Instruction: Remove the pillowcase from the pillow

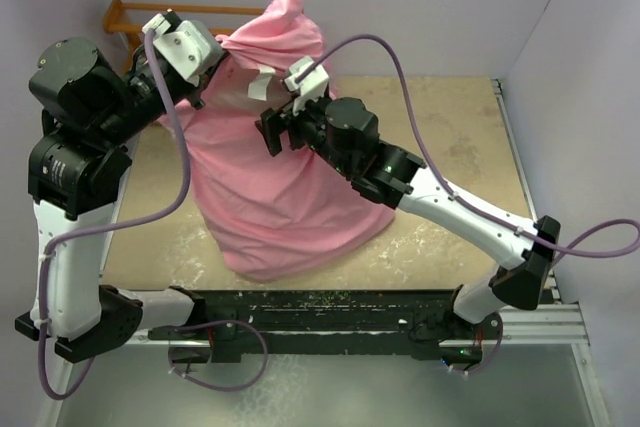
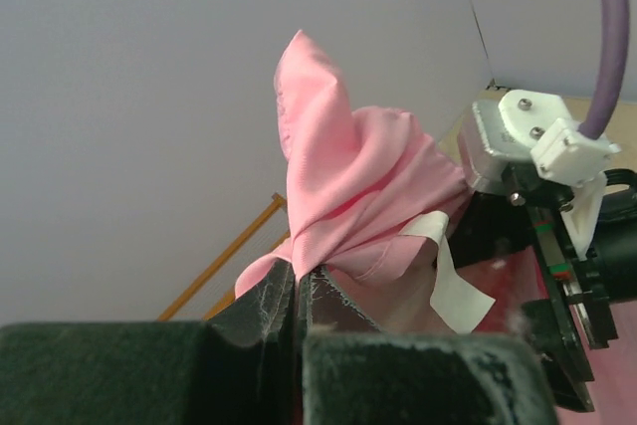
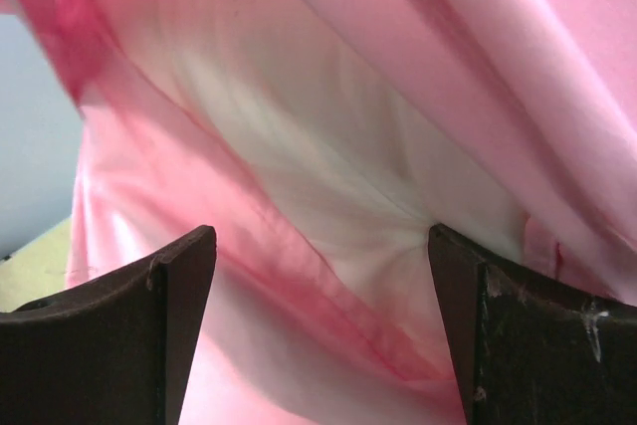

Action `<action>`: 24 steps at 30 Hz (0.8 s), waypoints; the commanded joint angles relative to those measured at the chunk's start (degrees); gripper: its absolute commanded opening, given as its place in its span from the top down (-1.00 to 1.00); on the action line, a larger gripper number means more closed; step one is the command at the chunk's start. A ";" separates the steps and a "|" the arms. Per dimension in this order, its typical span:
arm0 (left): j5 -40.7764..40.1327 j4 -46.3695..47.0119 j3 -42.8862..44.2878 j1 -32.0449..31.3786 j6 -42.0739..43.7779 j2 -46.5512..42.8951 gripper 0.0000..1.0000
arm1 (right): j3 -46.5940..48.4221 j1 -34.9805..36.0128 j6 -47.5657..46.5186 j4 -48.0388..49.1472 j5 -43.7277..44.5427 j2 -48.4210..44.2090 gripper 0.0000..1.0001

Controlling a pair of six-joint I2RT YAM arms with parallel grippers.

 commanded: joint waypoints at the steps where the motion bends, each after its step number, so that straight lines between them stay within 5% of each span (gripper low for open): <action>1: 3.33 6.33 2.87 -0.01 -2.19 -1.17 1.00 | -4.00 -0.69 -1.83 5.47 11.66 -5.35 -0.81; 7: 3.89 6.47 3.36 -0.01 -2.80 -0.48 1.00 | -5.74 -0.70 -3.17 7.07 16.90 -5.86 -0.91; 13: 4.24 5.82 5.26 -0.01 -4.95 0.77 1.00 | -10.92 1.87 -11.29 21.38 14.85 -7.17 -0.96; 24: 12.15 -0.86 24.46 -0.02 -17.96 8.71 1.00 | 0.74 2.20 -10.81 36.15 16.20 5.94 -0.98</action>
